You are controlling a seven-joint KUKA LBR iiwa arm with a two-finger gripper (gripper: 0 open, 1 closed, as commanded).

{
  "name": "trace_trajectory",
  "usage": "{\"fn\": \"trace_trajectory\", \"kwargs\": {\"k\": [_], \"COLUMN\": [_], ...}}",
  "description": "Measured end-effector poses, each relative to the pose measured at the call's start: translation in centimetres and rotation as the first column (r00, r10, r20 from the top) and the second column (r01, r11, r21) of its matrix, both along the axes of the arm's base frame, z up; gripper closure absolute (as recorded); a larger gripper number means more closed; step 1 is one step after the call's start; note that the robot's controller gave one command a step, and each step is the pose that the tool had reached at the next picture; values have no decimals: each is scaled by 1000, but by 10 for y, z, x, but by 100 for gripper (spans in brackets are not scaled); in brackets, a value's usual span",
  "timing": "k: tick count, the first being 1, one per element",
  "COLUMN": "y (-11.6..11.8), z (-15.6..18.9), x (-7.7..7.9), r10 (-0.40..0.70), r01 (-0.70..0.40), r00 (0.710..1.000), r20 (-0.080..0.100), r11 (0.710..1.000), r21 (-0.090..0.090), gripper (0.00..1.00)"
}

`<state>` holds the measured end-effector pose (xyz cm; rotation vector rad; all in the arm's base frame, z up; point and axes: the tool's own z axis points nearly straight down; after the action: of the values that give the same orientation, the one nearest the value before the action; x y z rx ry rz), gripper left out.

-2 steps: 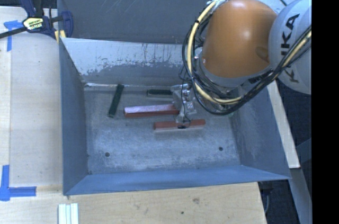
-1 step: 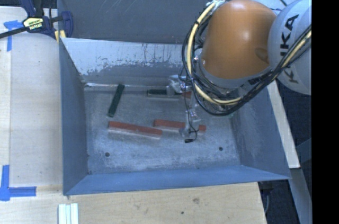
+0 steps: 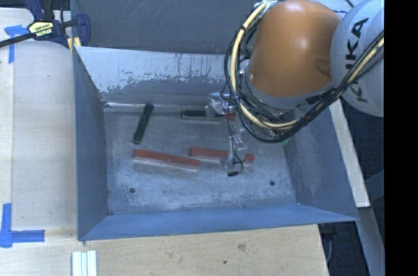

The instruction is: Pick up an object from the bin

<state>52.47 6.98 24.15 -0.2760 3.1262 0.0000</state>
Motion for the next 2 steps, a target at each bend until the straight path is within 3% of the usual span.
{"fn": "trace_trajectory", "kwargs": {"k": [1, 2], "y": [-6, 2], "z": [-46, -115], "x": [-9, -8], "r10": [-24, -85], "r01": [24, 85], "r00": [1000, 996], "r20": [8, 4], "r11": [1000, 996], "r21": [1, 2], "gripper": [0, 0]}}
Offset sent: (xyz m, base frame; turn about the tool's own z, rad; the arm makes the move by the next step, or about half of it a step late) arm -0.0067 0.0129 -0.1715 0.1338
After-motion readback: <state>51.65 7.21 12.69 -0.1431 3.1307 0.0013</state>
